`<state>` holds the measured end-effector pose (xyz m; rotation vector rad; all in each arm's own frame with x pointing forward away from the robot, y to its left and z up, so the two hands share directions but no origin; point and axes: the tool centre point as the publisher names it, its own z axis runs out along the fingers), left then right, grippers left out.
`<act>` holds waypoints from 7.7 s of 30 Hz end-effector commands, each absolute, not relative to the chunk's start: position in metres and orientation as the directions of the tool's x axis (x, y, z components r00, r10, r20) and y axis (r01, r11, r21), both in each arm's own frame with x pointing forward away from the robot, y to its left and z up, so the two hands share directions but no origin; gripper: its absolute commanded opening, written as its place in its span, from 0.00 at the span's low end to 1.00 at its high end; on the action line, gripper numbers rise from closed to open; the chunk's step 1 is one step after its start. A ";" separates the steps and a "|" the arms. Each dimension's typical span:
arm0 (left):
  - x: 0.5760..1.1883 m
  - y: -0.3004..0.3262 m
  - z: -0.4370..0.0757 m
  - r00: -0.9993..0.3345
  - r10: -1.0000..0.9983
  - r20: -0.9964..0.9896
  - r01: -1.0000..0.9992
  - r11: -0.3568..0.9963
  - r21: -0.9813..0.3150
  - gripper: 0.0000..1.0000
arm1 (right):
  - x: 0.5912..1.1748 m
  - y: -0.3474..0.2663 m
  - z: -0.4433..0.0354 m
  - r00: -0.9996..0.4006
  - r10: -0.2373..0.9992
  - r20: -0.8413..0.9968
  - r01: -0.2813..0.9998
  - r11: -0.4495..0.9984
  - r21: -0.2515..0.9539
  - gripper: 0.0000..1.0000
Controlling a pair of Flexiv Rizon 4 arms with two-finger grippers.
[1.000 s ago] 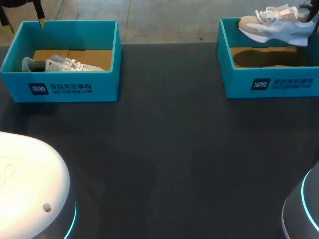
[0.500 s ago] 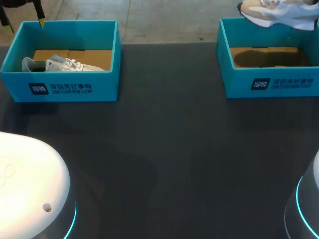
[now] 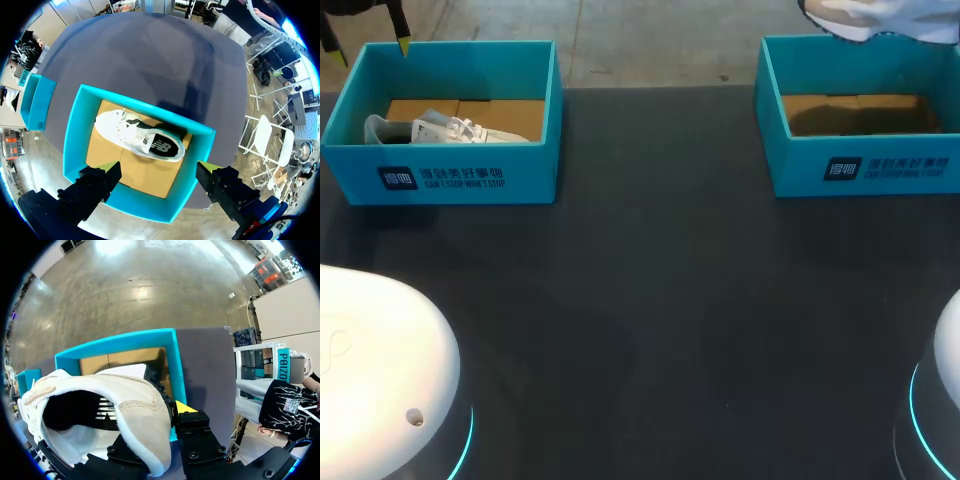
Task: Take the shoe out of the shoebox, open the shoe tongue, remove and reinsert the insole, then place the shoe into the shoebox
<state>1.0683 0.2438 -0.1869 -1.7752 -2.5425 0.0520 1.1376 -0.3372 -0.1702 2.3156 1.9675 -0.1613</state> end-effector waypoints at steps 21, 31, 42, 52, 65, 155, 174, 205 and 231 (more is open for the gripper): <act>1.068 0.244 -0.186 -0.343 0.939 0.016 0.938 0.344 -0.050 1.00 | 1.123 -0.327 -0.163 0.176 0.973 -0.147 0.984 -0.176 0.010 0.00; 1.068 0.244 -0.186 -0.343 0.939 0.016 0.938 0.344 -0.050 1.00 | 1.095 -0.285 -0.153 0.184 0.975 -0.122 0.983 -0.182 0.025 0.00; 1.068 0.244 -0.186 -0.343 0.939 0.016 0.938 0.344 -0.050 1.00 | 1.059 -0.239 -0.141 0.184 0.971 -0.153 0.983 -0.179 0.047 0.00; 1.068 0.244 -0.186 -0.343 0.939 0.016 0.938 0.344 -0.050 1.00 | 1.022 -0.194 -0.126 0.189 0.966 -0.176 0.981 -0.177 0.081 0.00; 1.068 0.244 -0.186 -0.343 0.939 0.016 0.938 0.344 -0.050 1.00 | 0.966 -0.137 -0.122 0.185 0.965 -0.186 0.981 -0.170 0.095 0.00; 1.068 0.244 -0.186 -0.343 0.939 0.016 0.938 0.344 -0.050 1.00 | 0.728 0.055 -0.176 0.267 0.907 -0.325 0.953 -0.299 -0.052 0.00; 1.068 0.244 -0.186 -0.343 0.939 0.016 0.938 0.344 -0.050 1.00 | 0.732 0.051 -0.204 0.306 0.908 -0.284 0.949 -0.314 0.018 0.00; 1.068 0.244 -0.186 -0.343 0.939 0.016 0.938 0.344 -0.050 1.00 | 0.714 0.054 -0.329 0.213 0.956 -0.202 0.974 -0.193 0.115 0.00; 1.068 0.244 -0.186 -0.343 0.939 0.016 0.938 0.344 -0.050 1.00 | 0.723 0.068 -0.380 0.185 0.958 -0.219 0.981 -0.166 0.104 0.00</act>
